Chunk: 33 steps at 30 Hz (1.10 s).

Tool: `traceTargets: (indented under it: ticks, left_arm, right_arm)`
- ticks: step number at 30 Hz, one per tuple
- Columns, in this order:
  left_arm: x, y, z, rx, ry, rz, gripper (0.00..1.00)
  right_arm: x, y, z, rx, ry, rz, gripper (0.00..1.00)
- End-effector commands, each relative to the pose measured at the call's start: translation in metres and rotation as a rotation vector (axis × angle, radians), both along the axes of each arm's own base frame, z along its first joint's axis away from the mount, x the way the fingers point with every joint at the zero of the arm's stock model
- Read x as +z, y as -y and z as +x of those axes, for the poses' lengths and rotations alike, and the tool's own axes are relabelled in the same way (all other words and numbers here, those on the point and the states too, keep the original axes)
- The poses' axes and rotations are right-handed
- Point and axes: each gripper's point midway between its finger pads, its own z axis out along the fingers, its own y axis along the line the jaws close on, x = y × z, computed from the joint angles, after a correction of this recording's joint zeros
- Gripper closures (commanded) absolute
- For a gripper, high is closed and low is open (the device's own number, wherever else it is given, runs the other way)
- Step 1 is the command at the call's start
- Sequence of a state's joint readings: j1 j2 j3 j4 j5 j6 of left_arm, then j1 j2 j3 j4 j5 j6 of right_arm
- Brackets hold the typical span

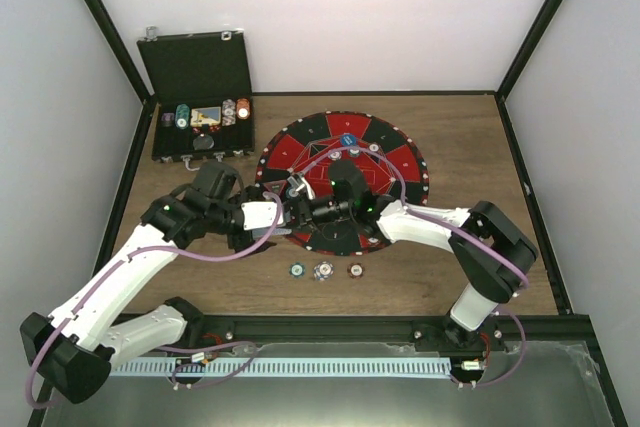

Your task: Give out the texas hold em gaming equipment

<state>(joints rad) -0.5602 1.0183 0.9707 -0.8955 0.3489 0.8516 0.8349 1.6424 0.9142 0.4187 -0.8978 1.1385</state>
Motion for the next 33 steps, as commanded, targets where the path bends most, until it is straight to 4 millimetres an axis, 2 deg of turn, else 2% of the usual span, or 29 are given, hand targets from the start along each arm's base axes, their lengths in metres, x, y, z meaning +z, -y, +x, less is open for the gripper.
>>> traceTargets:
  ticks: [1,6,10,18,21,23,24,26,30,33]
  left_arm:
    - [-0.002,0.006,-0.001,-0.045,0.012,-0.018,0.09]
    - [-0.009,0.003,0.001,-0.044,0.027,0.003,0.21]
    - [-0.007,0.002,0.002,-0.047,0.040,0.004,0.35]
    - [-0.010,0.002,-0.004,-0.077,0.025,0.016,0.52]
    - [-0.010,0.001,-0.005,-0.080,0.022,0.019,0.62]
    - [-0.010,0.000,-0.005,-0.080,0.025,0.027,0.73]
    - [-0.009,-0.001,-0.005,-0.079,0.029,0.031,0.81]
    - [-0.011,-0.003,-0.005,-0.071,0.029,0.042,0.90]
    - [-0.011,-0.005,-0.005,-0.061,0.025,0.049,0.92]
    - [-0.008,-0.003,-0.005,-0.057,0.018,0.035,0.92]
  right_arm:
    - [0.028,-0.006,-0.007,0.036,0.046,0.065,0.99]
    - [0.033,-0.009,-0.011,0.051,0.054,0.074,0.98]
    - [0.031,-0.010,-0.012,0.052,0.051,0.063,0.98]
    - [0.028,-0.010,-0.014,0.057,0.047,0.057,0.95]
    - [0.029,-0.010,-0.014,0.060,0.054,0.053,0.88]
    - [0.027,-0.010,-0.011,0.059,0.066,0.033,0.72]
    - [0.024,-0.009,-0.010,0.057,0.069,0.014,0.65]
    - [0.018,-0.008,-0.005,0.048,0.079,-0.025,0.55]
    - [0.007,-0.006,0.002,0.037,0.113,-0.113,0.43]
    - [0.004,-0.007,0.002,0.040,0.119,-0.122,0.39]
